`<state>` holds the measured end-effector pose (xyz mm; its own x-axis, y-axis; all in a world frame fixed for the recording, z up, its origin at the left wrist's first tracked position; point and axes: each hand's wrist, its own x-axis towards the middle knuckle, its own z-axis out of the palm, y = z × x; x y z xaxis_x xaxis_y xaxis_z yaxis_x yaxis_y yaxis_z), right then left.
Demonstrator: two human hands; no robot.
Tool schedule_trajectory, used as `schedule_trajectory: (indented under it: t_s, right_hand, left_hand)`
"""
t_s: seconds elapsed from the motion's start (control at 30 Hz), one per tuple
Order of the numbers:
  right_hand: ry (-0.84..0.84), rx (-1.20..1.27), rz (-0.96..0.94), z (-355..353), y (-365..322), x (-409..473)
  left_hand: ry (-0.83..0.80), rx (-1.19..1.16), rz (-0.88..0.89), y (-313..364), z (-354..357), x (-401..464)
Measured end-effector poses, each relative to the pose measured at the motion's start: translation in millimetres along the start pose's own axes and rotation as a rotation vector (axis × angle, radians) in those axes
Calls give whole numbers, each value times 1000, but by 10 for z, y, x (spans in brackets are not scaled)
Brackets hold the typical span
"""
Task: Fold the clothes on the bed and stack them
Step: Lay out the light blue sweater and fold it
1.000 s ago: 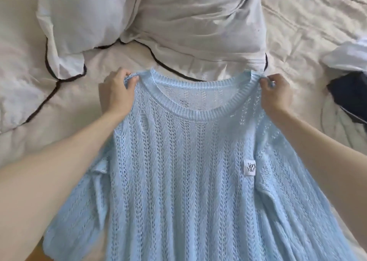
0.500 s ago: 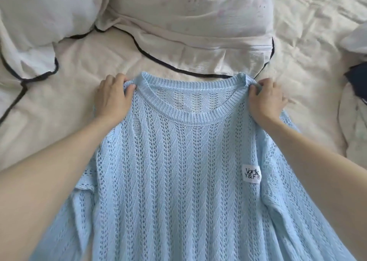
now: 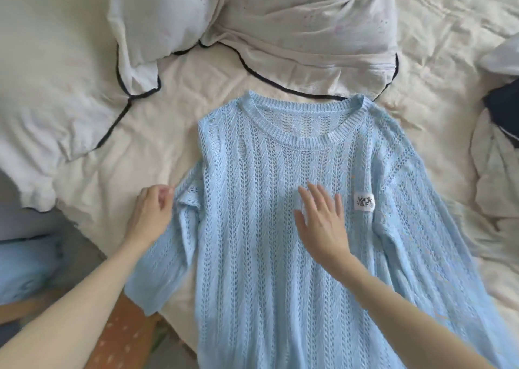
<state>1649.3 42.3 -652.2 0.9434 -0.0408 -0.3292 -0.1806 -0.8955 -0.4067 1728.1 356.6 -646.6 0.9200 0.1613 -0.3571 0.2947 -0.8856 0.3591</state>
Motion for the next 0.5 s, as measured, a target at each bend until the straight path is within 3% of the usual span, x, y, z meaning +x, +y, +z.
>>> schedule_trajectory:
  t_s: [0.2, 0.5]
  right_hand:
    - [-170, -8, -17, 471, -541, -637]
    - [-265, -60, 84, 845, -1282, -950]
  left_hand:
    - [-190, 13, -66, -599, -17, -433]
    - [73, -204, -36, -1129, -730, -291]
